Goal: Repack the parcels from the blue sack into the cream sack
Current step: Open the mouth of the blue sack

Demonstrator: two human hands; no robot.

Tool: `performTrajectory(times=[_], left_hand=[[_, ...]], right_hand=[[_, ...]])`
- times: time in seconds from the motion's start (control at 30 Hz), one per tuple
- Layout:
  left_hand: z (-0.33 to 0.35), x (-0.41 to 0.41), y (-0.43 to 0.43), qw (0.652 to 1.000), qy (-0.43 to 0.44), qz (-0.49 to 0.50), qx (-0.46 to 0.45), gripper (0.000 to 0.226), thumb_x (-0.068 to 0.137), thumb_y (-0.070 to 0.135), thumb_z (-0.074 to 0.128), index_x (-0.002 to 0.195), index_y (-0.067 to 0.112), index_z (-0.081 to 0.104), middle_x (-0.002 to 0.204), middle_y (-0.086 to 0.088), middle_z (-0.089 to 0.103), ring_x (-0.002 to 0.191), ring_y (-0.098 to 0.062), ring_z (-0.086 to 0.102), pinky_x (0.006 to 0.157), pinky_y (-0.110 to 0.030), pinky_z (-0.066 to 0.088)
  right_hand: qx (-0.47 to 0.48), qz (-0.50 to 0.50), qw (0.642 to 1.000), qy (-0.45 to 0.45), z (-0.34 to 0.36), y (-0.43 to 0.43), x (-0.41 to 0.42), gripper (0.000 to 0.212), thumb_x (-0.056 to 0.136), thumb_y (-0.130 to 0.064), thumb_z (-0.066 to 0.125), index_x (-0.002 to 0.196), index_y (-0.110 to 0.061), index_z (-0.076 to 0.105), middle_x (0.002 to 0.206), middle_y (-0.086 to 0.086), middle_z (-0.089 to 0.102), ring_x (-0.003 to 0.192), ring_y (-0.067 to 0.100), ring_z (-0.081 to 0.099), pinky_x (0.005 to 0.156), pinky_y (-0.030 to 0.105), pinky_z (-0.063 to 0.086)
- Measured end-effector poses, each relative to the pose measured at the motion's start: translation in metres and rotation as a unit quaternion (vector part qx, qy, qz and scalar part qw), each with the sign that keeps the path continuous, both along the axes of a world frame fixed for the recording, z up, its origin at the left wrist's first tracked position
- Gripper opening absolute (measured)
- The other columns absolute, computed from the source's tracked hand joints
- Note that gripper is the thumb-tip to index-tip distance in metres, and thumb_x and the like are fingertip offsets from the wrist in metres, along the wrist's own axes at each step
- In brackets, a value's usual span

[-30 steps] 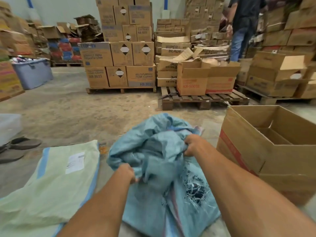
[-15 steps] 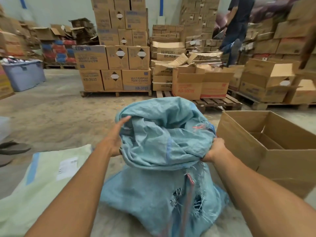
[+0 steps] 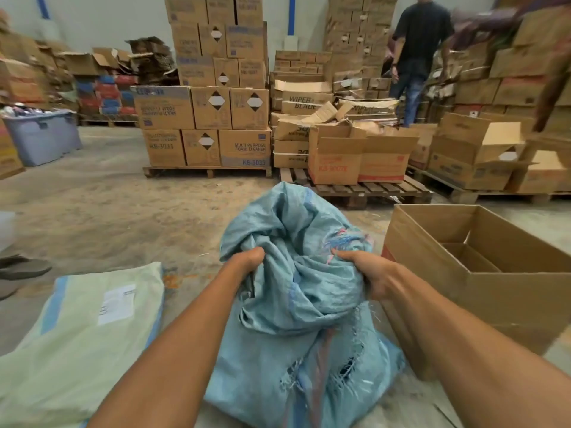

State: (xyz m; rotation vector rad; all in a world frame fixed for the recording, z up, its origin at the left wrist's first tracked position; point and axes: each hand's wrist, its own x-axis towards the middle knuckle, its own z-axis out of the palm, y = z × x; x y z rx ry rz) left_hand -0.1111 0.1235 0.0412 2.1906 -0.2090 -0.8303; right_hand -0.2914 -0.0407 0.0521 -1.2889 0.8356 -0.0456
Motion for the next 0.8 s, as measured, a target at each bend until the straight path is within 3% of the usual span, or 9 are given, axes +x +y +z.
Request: performTrajectory(times=[0.13,0.23,0.33,0.4,0.47,0.57,0.63,0.7,0.8], left_hand=[[0.0,0.007,0.012,0.984,-0.113,-0.001,0.138,0.119,0.069,0.092,0.002,0.149,0.01,0.035,0.143,-0.019,0.046,0.123,-0.035,0.05,0.1,-0.043,0.041],[0.009,0.011,0.018,0.992,0.122,-0.001,-0.045,0.09,0.081,0.08,0.023,0.126,0.008,0.055,0.101,-0.016,0.062,0.088,-0.033,0.063,0.078,-0.039,0.053],[0.003,0.026,0.018,0.912,0.308,-0.003,-0.27,0.08,0.069,0.058,0.051,0.127,0.004,0.057,0.121,-0.019,0.06,0.115,-0.045,0.055,0.094,-0.069,0.04],[0.003,0.024,0.009,0.895,0.331,0.045,-0.295,0.078,0.062,0.058,0.067,0.12,0.007,0.057,0.123,-0.02,0.059,0.116,-0.046,0.054,0.083,-0.075,0.042],[-0.001,0.017,-0.004,0.912,0.281,0.123,-0.271,0.063,0.069,0.046,0.079,0.113,0.007,0.056,0.12,-0.017,0.059,0.105,-0.04,0.058,0.076,-0.066,0.047],[0.0,0.001,-0.013,0.916,0.222,0.189,-0.276,0.007,0.099,0.006,0.052,0.102,0.006,0.058,0.096,-0.014,0.055,0.087,-0.022,0.054,0.083,-0.032,0.042],[0.001,0.002,-0.01,0.874,0.246,0.246,-0.34,0.034,0.067,-0.017,0.068,0.087,0.009,0.06,0.091,-0.01,0.055,0.087,-0.022,0.055,0.085,-0.032,0.044],[0.023,0.007,-0.003,0.844,0.217,0.299,-0.389,0.043,0.041,-0.01,0.071,0.07,0.013,0.05,0.082,-0.006,0.051,0.075,-0.02,0.051,0.073,-0.028,0.046],[0.042,0.026,0.02,0.806,0.241,0.335,-0.425,0.014,0.087,0.004,0.051,0.089,0.017,0.057,0.093,0.0,0.058,0.077,-0.014,0.054,0.079,-0.023,0.05]], right_hand=[[-0.027,0.023,0.997,0.064,-0.001,0.003,0.0,0.039,0.099,-0.042,0.054,0.115,-0.009,0.069,0.104,0.011,0.076,0.101,0.026,0.07,0.093,0.045,0.055],[-0.05,0.046,0.995,0.073,0.005,0.007,0.006,0.037,0.1,-0.04,0.053,0.118,-0.011,0.068,0.111,0.011,0.074,0.106,0.027,0.069,0.097,0.048,0.053],[-0.141,0.047,0.983,0.112,0.014,0.012,0.007,0.036,0.093,-0.046,0.061,0.114,-0.017,0.067,0.11,0.006,0.073,0.105,0.024,0.067,0.098,0.043,0.052],[-0.192,0.025,0.975,0.112,0.016,0.012,0.005,0.033,0.091,-0.045,0.065,0.11,-0.018,0.065,0.108,0.004,0.071,0.103,0.021,0.065,0.093,0.036,0.052],[-0.191,0.025,0.977,0.088,0.02,0.012,0.001,0.032,0.09,-0.041,0.069,0.112,-0.017,0.065,0.11,0.004,0.071,0.105,0.02,0.065,0.091,0.035,0.053],[-0.166,-0.004,0.985,0.039,0.027,0.011,-0.005,0.036,0.082,-0.031,0.08,0.11,-0.012,0.068,0.108,0.007,0.073,0.105,0.023,0.068,0.093,0.039,0.056],[-0.141,-0.11,0.984,-0.008,0.035,0.006,-0.003,0.035,0.082,-0.019,0.08,0.111,-0.006,0.067,0.096,0.009,0.071,0.095,0.024,0.068,0.077,0.036,0.06],[-0.116,-0.187,0.975,-0.031,0.049,0.003,0.001,0.027,0.093,-0.009,0.067,0.119,-0.005,0.063,0.082,0.007,0.062,0.074,0.021,0.062,0.051,0.029,0.055],[-0.021,-0.21,0.976,-0.05,0.057,0.002,0.002,0.027,0.104,-0.002,0.039,0.118,-0.006,0.061,0.082,0.01,0.069,0.071,0.023,0.068,0.058,0.03,0.056]])
